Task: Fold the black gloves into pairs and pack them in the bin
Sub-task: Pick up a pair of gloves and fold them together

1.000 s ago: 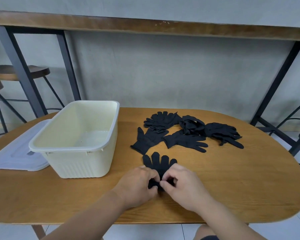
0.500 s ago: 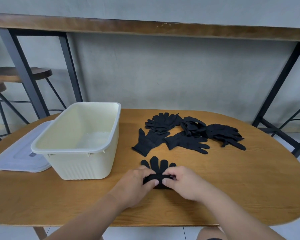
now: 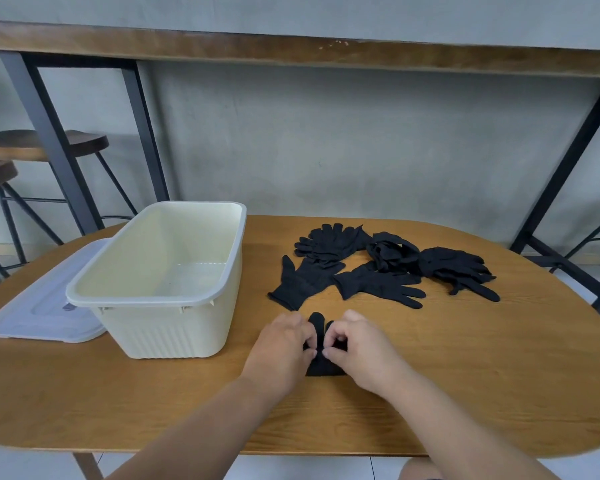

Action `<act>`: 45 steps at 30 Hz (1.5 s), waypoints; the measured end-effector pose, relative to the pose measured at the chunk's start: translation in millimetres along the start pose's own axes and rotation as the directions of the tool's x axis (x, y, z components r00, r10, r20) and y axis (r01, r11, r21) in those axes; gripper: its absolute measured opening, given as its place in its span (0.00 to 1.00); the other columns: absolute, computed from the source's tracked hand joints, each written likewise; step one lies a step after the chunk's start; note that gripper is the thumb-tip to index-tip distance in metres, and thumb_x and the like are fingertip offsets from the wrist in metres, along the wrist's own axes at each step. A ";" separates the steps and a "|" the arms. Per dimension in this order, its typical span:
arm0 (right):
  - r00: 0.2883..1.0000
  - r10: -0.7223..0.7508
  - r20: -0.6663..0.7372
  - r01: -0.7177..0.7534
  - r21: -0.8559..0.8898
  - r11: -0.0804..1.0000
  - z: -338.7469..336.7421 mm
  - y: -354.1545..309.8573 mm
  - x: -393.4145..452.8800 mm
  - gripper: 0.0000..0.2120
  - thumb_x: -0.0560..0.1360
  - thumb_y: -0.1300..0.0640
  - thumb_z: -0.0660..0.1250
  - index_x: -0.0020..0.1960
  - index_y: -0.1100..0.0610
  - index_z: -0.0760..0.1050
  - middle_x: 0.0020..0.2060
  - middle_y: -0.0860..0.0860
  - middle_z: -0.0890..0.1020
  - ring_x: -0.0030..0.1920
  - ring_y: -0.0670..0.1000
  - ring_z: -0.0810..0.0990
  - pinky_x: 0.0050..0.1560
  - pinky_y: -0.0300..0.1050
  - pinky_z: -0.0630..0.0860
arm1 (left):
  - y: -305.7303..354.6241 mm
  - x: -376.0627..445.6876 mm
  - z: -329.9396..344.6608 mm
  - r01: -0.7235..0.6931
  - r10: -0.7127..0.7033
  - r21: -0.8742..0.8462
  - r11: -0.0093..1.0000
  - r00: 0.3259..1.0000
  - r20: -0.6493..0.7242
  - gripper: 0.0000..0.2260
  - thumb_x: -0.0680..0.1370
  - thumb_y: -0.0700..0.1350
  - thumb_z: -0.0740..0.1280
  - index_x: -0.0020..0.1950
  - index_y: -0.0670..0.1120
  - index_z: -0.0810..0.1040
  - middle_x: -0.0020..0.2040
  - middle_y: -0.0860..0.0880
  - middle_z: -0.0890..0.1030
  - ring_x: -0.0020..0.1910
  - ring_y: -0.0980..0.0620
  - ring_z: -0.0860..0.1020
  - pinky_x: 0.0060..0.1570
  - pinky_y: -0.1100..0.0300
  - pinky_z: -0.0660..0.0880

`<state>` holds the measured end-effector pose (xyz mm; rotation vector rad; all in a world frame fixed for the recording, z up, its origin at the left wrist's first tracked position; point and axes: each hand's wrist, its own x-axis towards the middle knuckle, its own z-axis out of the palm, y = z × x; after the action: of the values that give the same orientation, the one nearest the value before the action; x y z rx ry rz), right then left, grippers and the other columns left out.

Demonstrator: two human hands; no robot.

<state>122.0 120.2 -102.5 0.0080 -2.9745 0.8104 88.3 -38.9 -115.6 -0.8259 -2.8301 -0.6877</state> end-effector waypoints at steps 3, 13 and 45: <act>0.987 -0.158 -0.004 0.157 -0.106 0.982 0.8 2.2 -6.4 0.08 0.80 0.49 0.63 0.53 0.46 0.80 0.49 0.41 0.73 0.48 0.43 0.73 0.49 0.41 0.76 | -1.5 -4.2 -0.6 -0.132 0.134 0.117 0.984 0.991 -0.015 0.09 0.82 0.52 0.59 0.54 0.53 0.78 0.53 0.56 0.76 0.53 0.56 0.70 0.54 0.64 0.66; 0.961 -0.275 0.020 0.273 -0.189 0.943 -1.7 9.9 -22.9 0.18 0.76 0.47 0.63 0.65 0.47 0.75 0.54 0.40 0.75 0.53 0.40 0.69 0.49 0.32 0.65 | -11.1 -24.0 -9.4 -0.230 0.228 0.109 0.967 0.973 0.031 0.13 0.79 0.56 0.60 0.62 0.56 0.75 0.55 0.60 0.77 0.55 0.60 0.69 0.58 0.61 0.67; 0.959 -0.242 0.148 0.263 -0.146 0.954 -0.5 15.2 17.3 0.23 0.77 0.50 0.66 0.71 0.51 0.71 0.55 0.41 0.69 0.57 0.42 0.71 0.57 0.32 0.67 | -18.7 -2.9 -3.4 -0.168 0.150 0.187 0.968 0.983 0.107 0.15 0.82 0.52 0.58 0.67 0.52 0.73 0.59 0.57 0.75 0.60 0.54 0.67 0.59 0.62 0.62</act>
<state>104.5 133.8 -108.8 0.4412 -3.0598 0.5513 80.6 -55.9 -120.6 -1.0595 -2.8111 -0.3507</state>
